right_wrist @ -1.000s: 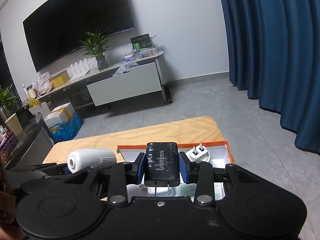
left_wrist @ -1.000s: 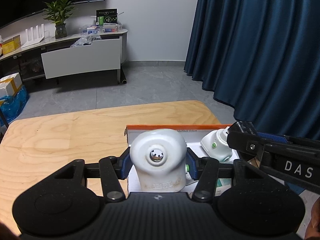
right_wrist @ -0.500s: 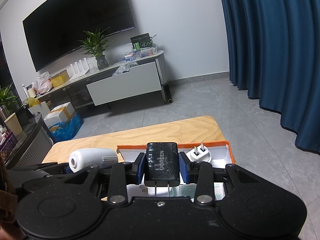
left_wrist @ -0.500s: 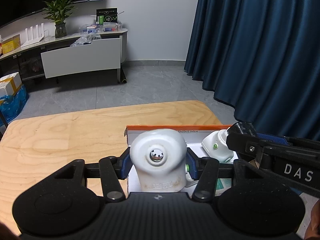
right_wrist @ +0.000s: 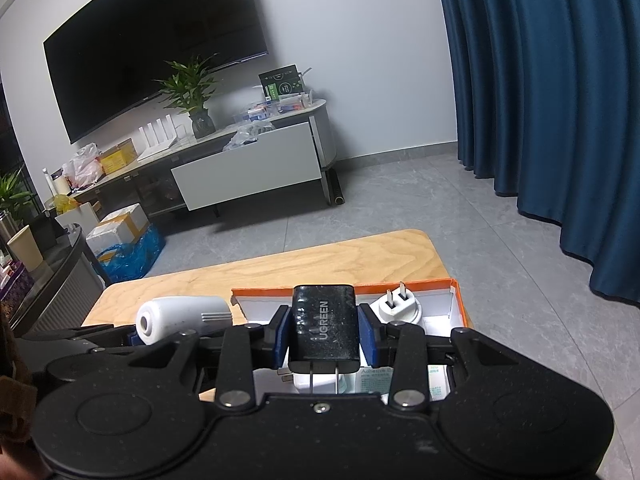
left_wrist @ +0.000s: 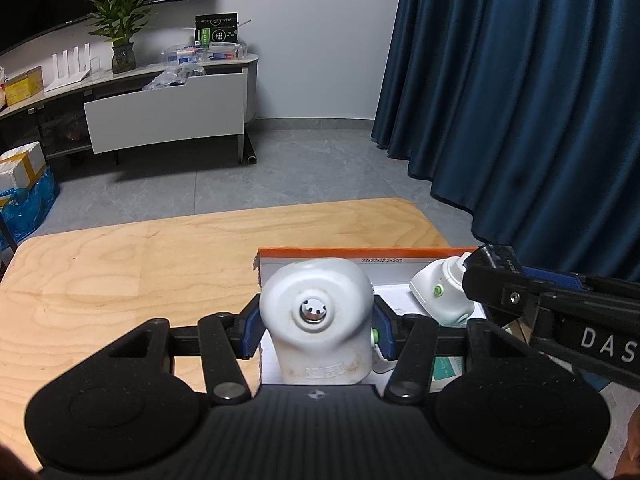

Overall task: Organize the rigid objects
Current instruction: 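Hold the diffuser and charger above the box with both grippers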

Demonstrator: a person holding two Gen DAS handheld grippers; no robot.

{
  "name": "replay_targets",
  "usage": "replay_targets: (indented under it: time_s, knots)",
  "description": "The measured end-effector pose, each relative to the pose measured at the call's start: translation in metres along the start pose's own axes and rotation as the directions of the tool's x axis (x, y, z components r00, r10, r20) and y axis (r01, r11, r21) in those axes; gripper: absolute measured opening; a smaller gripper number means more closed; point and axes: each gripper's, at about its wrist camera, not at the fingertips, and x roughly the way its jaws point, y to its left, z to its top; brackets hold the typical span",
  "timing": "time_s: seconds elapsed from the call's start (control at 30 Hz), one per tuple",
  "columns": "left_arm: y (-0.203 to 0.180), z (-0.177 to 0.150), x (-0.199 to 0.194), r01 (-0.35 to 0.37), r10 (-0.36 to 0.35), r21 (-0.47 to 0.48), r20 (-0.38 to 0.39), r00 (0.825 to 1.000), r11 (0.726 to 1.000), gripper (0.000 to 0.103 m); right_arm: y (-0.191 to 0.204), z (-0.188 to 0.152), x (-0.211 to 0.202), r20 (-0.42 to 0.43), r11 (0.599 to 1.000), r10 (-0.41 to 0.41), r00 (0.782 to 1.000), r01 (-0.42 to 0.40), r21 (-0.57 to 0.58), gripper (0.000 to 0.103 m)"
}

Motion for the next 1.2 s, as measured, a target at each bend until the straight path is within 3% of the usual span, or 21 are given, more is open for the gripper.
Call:
replay_targets:
  time_s: [0.97,1.2]
  knots:
    - [0.001,0.001,0.010,-0.011,0.011,0.007,-0.011,1.000,1.000,0.054,-0.002,0.002,0.006,-0.004,1.000,0.000,1.000,0.000,0.002,0.044]
    - [0.004,0.001,0.013,-0.014,0.014,0.007,-0.015,1.000,1.000,0.054,-0.009,0.000,0.006,0.026,0.999,0.002,1.000,-0.003,0.036,0.049]
